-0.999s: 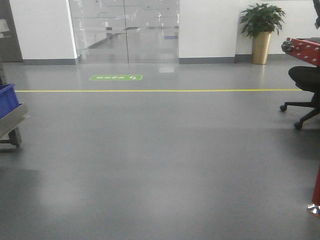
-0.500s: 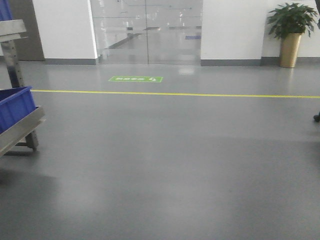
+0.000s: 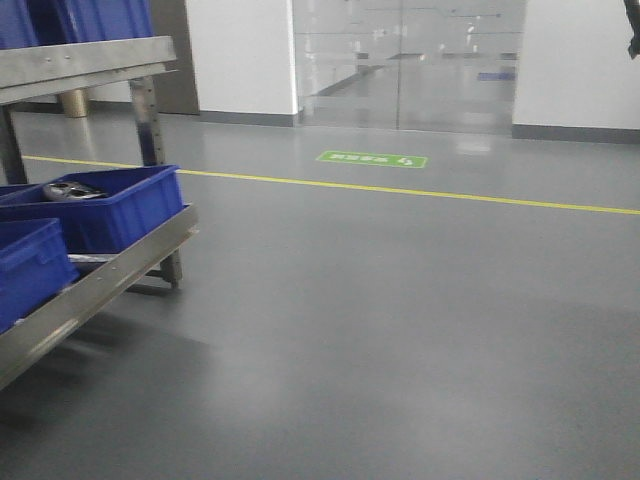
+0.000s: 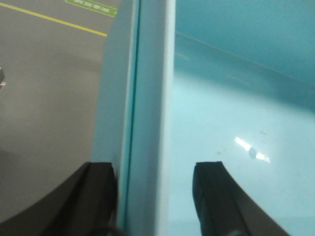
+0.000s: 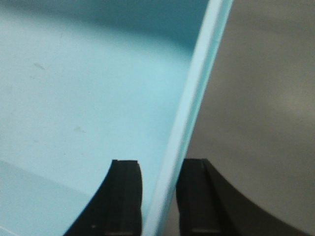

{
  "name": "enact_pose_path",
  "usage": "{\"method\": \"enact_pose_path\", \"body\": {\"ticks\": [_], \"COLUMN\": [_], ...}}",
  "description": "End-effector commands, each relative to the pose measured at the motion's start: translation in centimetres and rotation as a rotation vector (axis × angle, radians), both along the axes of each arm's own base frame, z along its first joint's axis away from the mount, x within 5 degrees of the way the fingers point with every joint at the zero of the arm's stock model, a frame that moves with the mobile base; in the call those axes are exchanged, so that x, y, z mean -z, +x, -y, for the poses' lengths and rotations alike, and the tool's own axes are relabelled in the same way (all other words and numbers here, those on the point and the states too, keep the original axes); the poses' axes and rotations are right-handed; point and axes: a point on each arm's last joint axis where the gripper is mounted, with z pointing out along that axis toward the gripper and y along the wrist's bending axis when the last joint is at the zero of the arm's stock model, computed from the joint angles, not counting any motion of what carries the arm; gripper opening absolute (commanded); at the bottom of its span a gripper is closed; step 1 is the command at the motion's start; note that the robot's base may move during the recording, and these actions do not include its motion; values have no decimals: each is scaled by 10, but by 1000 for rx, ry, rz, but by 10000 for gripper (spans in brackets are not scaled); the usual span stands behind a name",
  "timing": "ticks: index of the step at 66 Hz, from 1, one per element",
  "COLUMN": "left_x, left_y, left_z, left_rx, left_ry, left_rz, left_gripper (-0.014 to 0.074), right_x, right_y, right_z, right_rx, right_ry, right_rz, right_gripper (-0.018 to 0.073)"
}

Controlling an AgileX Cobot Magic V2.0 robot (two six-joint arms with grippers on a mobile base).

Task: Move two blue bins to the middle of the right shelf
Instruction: 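Turn the base and approach the blue-bin shelf holding the teal bin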

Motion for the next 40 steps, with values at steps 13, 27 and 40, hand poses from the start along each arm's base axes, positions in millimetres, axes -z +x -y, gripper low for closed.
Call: {"method": "enact_pose_path", "body": {"ticks": [13, 27, 40], "left_x": [-16, -16, -16], "left_y": [-9, -9, -9], "left_z": [7, 7, 7], "left_rx": [46, 46, 46], "left_ry": [-65, -65, -65], "left_rz": [84, 84, 84], "left_gripper": [-111, -111, -111], "right_x": [-19, -19, -19], "right_y": [-9, -9, -9], "right_z": [-6, -6, -6], "right_rx": [-50, -50, -50], "right_ry": [86, 86, 86], "right_rz": [107, 107, 107], "right_gripper": [-154, -154, -154]}}
